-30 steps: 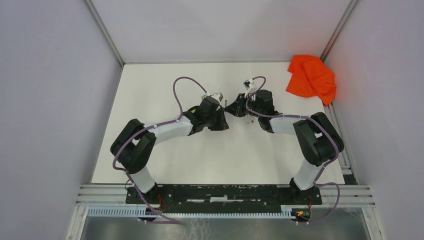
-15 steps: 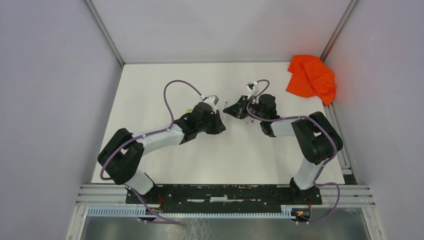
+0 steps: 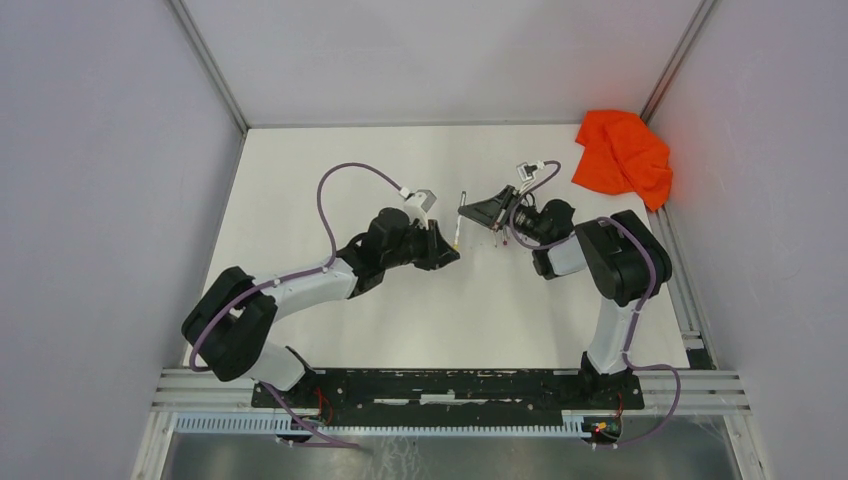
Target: Open the pen caps
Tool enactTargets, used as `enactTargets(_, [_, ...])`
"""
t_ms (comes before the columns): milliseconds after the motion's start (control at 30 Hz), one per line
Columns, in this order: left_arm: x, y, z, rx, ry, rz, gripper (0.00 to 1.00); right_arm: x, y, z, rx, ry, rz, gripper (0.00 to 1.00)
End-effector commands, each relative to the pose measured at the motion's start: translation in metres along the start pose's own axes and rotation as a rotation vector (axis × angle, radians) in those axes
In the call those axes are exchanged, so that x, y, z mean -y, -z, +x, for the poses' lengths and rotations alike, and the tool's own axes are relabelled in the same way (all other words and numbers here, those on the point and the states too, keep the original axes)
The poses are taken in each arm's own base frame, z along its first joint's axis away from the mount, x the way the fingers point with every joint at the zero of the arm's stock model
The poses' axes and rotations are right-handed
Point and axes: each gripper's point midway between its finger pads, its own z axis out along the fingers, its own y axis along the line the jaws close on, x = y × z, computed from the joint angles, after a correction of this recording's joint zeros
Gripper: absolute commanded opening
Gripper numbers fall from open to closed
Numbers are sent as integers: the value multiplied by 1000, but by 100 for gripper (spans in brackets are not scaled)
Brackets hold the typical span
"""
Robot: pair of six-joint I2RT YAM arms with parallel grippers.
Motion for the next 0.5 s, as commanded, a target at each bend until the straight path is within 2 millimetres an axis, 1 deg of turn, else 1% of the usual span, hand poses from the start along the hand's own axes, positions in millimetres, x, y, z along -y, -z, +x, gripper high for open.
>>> enactTargets(0, [47, 17, 17, -74, -88, 232, 2, -7, -1, -50, 156, 169, -8, 0])
enactTargets(100, [38, 16, 20, -78, -89, 192, 2, 8, -2, -58, 146, 224, 100, 0])
enactTargets(200, [21, 15, 21, -73, -83, 102, 2, 24, -2, -66, 125, 278, 225, 0])
enactTargets(233, [12, 14, 21, -74, -74, 49, 2, 30, -2, -67, 110, 294, 264, 0])
enactTargets(267, [3, 13, 17, -62, -66, -7, 2, 34, -4, -71, 100, 316, 292, 0])
enactTargets(333, [-13, 12, 9, -39, -50, -120, 2, 44, -5, -72, 62, 333, 357, 0])
enactTargets(400, [-35, 13, -5, 4, -18, -279, 2, 58, -8, -65, -9, 349, 437, 0])
enactTargets(433, [-51, 16, -10, 23, 5, -386, 2, 64, -11, -65, -38, 373, 479, 0])
enactTargets(467, [-64, 19, -16, 45, 38, -482, 2, 73, -10, -60, -79, 378, 534, 0])
